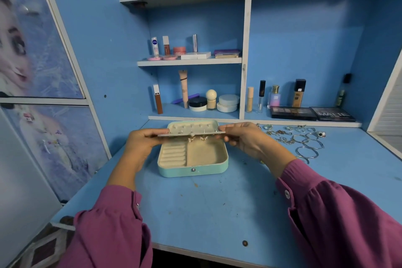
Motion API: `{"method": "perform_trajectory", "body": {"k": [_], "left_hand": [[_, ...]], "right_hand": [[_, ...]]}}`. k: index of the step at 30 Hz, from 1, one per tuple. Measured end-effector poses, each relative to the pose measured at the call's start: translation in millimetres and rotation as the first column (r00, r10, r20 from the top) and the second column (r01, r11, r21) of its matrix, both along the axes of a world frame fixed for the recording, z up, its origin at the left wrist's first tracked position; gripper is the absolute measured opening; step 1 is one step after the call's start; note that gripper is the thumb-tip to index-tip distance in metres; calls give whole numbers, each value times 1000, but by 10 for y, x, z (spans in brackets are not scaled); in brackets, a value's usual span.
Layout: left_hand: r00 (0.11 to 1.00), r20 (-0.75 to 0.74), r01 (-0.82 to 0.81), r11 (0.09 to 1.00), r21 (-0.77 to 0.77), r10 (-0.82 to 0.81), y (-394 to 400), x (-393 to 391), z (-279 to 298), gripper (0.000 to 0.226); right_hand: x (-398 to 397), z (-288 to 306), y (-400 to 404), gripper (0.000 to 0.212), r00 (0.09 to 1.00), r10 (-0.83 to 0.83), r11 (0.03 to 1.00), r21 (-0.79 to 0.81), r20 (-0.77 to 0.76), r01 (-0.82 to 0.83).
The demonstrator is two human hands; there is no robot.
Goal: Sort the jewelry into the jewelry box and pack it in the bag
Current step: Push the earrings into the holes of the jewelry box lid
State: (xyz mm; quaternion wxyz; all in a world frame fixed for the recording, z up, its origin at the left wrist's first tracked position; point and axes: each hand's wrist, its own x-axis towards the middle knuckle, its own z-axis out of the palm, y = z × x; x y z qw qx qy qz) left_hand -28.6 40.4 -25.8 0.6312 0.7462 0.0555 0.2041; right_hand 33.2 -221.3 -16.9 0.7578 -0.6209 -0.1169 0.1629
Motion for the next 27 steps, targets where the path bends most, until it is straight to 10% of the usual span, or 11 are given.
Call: {"method": "perform_trajectory", "body": {"k": [6,10,14,19,27], "left_hand": [[990,42,-140,990,29,138,-73,-16,86,27],[849,443,-415,882,223,288,-301,-61,136,24],[722,692,-427,783,452,-6,-903,-138,153,16],[752,491,-232,520,822,-440,-1430,-125,-25,14],[830,309,-322,53,945,-465,-1547,-52,-178,8]], "right_hand": [[89,-48,-10,4,1000,-4,998,-59,-19,3],[131,-47,-25,7,1000,20,998,-58,-22,-21],[164,-51,-24,10,1000,20,998,-67,-24,-21],[112,-44,-51,14,998,65,998,-2,-28,-65],[127,-60,-35,12,996,40,999,7,-75,-40]]}}
